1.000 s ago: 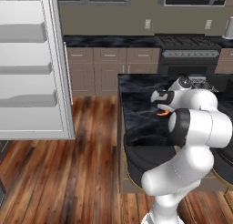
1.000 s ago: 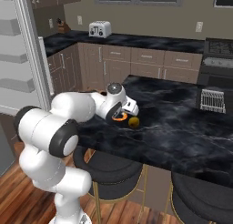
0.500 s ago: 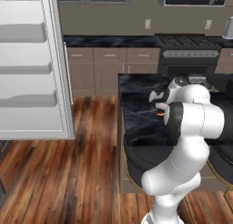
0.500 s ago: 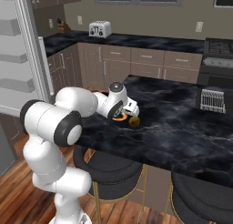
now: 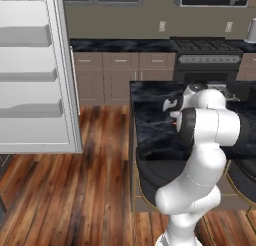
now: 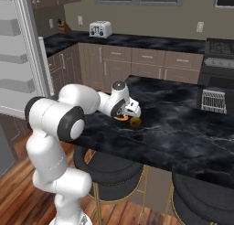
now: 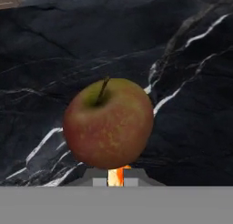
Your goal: Open the fridge, remove the apple, lemon, and shrimp, and place them on any counter.
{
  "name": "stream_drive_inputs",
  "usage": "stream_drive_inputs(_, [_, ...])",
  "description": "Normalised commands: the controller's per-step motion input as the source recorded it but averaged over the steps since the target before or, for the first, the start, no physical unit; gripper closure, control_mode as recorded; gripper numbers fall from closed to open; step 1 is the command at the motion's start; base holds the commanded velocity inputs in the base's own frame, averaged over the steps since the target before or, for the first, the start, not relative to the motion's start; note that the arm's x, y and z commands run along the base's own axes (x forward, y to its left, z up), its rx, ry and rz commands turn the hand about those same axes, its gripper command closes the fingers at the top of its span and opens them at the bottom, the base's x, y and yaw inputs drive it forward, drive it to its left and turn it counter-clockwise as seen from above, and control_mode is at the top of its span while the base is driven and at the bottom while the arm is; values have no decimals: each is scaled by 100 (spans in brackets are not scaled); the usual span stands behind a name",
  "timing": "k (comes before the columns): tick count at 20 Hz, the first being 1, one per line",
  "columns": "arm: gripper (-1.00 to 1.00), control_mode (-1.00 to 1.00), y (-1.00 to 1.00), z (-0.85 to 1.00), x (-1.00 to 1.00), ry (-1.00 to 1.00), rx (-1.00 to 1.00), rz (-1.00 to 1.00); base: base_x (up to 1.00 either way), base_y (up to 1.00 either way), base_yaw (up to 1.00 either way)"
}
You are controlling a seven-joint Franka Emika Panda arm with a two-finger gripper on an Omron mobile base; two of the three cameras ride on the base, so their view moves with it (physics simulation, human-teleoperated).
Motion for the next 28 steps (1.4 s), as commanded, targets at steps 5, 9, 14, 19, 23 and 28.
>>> stream_drive_inputs(5, [-100,-100,-23,17,-34,-5,-1,-3,0,0,0])
stream_drive_inputs(9, [-100,-100,-25,100,-74,-14,-13,-5,0,0,0])
stream_drive_inputs(14, [-100,-100,0,100,-62,-3,-4,0,0,0,0])
stream_drive_inputs(19, [-100,-100,1,100,-48,0,-2,0,0,0,0])
stream_drive_inputs(23, [-100,-100,10,100,-52,0,0,0,0,0,0])
stream_drive_inputs(28, [-100,-100,28,82,-38,3,0,0,0,0,0])
